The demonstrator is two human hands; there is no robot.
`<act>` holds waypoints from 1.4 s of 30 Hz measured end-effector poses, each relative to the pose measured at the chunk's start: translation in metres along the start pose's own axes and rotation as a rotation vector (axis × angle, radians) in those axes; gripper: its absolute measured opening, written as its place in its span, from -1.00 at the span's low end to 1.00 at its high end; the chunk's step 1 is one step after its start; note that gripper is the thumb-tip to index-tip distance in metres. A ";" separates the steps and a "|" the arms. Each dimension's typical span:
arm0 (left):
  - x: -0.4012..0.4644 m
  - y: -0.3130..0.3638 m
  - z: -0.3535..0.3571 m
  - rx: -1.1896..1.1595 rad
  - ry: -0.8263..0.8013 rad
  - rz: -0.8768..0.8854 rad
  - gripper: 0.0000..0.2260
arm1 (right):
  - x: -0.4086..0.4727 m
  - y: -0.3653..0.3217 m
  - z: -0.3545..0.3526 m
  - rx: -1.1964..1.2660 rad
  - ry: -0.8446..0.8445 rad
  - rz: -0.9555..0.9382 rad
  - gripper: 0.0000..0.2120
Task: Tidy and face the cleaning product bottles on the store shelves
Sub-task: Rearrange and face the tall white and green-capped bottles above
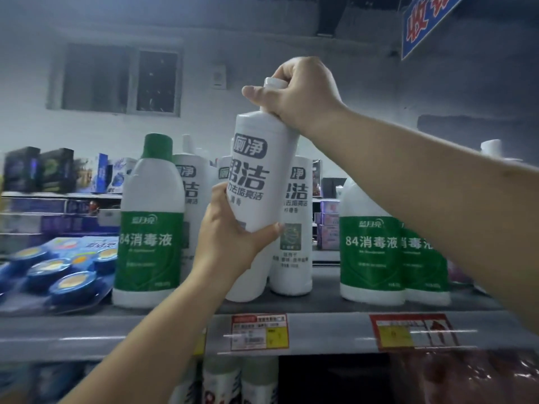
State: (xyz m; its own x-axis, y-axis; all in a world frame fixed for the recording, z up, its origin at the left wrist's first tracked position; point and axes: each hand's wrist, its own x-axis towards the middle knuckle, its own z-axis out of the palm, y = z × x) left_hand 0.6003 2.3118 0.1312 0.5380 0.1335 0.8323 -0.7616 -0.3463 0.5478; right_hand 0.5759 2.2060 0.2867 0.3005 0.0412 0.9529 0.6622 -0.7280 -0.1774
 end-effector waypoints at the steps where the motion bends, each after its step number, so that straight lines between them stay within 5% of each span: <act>1: 0.001 -0.004 -0.003 0.005 0.001 -0.016 -0.41 | 0.001 0.001 0.007 -0.010 -0.019 0.005 -0.63; 12: 0.016 -0.025 -0.016 0.085 -0.107 -0.104 -0.44 | 0.000 0.018 0.045 -0.015 -0.148 0.063 -0.60; 18: 0.020 -0.029 -0.014 0.287 -0.116 -0.083 -0.33 | -0.026 0.023 0.056 -0.064 -0.253 0.085 -0.11; 26: 0.018 -0.042 -0.025 0.447 -0.122 -0.058 -0.14 | -0.033 0.012 0.087 -0.085 -0.298 0.026 -0.22; 28: 0.011 -0.044 -0.032 0.492 -0.045 0.121 -0.34 | -0.032 0.012 0.090 -0.083 -0.269 0.054 -0.24; 31: 0.015 -0.053 -0.050 0.646 0.298 0.269 -0.48 | -0.030 0.008 0.094 -0.124 -0.230 0.095 -0.27; 33: 0.025 -0.060 -0.064 0.696 0.401 0.076 -0.32 | -0.032 0.002 0.097 -0.152 -0.188 0.084 -0.29; 36: 0.034 -0.065 -0.077 0.621 0.317 -0.237 -0.02 | -0.037 -0.004 0.101 -0.209 -0.121 0.023 -0.33; 42: 0.038 -0.074 -0.074 0.498 0.304 -0.265 0.00 | -0.052 -0.016 0.109 -0.325 -0.100 -0.141 -0.38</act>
State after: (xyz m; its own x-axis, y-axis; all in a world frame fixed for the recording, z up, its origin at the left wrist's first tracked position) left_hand 0.6497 2.4113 0.1284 0.5025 0.5063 0.7008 -0.3178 -0.6457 0.6943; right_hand 0.6244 2.2899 0.2135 0.2979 0.2113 0.9309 0.4537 -0.8893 0.0567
